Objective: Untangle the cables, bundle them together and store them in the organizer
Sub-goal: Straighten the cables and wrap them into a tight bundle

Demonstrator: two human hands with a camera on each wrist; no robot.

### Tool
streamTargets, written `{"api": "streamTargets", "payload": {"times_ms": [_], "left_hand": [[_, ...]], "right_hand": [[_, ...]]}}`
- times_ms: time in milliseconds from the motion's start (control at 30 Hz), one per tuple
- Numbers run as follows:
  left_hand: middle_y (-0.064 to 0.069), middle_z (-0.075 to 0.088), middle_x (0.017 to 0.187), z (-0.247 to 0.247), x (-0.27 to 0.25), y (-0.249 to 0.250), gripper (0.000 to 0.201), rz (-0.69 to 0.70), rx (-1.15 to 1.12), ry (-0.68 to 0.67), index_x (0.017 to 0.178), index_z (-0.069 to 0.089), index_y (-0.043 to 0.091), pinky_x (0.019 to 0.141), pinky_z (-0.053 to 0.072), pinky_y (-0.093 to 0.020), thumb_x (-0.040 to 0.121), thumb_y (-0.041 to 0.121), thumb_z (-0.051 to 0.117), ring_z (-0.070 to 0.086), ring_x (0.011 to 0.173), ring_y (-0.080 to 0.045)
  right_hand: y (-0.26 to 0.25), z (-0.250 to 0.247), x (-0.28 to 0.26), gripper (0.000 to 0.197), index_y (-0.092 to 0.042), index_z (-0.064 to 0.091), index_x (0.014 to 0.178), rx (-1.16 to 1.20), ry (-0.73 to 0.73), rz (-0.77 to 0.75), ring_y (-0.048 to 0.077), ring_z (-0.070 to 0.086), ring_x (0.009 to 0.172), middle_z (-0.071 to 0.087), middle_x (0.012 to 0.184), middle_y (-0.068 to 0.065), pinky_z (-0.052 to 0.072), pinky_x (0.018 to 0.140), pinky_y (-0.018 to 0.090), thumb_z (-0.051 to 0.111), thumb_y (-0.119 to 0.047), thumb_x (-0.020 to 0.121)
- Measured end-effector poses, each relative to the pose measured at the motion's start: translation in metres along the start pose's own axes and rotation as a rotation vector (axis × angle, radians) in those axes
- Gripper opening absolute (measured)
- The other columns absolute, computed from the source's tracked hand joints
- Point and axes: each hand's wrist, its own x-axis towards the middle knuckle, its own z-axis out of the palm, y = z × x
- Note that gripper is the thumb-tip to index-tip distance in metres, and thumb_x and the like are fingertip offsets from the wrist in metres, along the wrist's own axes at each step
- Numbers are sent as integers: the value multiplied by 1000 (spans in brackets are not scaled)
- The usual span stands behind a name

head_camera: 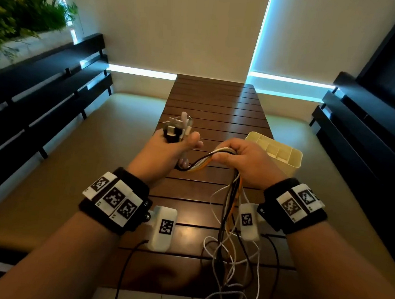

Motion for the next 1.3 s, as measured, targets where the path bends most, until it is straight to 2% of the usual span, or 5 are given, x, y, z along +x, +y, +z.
{"api": "streamTargets", "payload": {"times_ms": [367,633,800,933,1300], "left_hand": [[9,68,123,12,8,0,32,50,359,-160,99,70,33,93,41,-11,79,11,80,59,114,-1],[-1,51,68,-5,11,18,26,240,217,-97,73,53,11,64,45,-23,82,3,77,50,64,-13],[-14,47,67,-7,13,16,30,267,147,-121,73,52,-1,62,41,-33,80,10,79,47,63,-21],[0,52,65,-13,10,17,27,275,196,-38,68,56,6,66,44,-22,81,9,79,50,61,-12],[4,52,57,-57,26,30,35,353,4,184,59,58,27,54,39,-31,84,10,75,44,49,-21]], "right_hand": [[15,8,-16,62,-33,56,125,277,-27,71,13,64,111,66,120,-6,52,95,34,84,-38,70],[78,66,-50,149,-62,-19,142,130,-267,514,28,16,150,1,166,-8,26,118,54,94,-56,44],[85,101,-52,134,-48,-4,153,255,-349,543,20,27,147,24,159,-17,30,117,44,93,-40,60],[83,106,-41,41,-12,62,127,239,-482,455,14,71,98,75,101,-7,54,93,34,73,-21,88],[21,-7,103,10,-20,67,88,-17,180,182,15,65,69,70,73,-3,54,75,38,61,-18,96]]}}
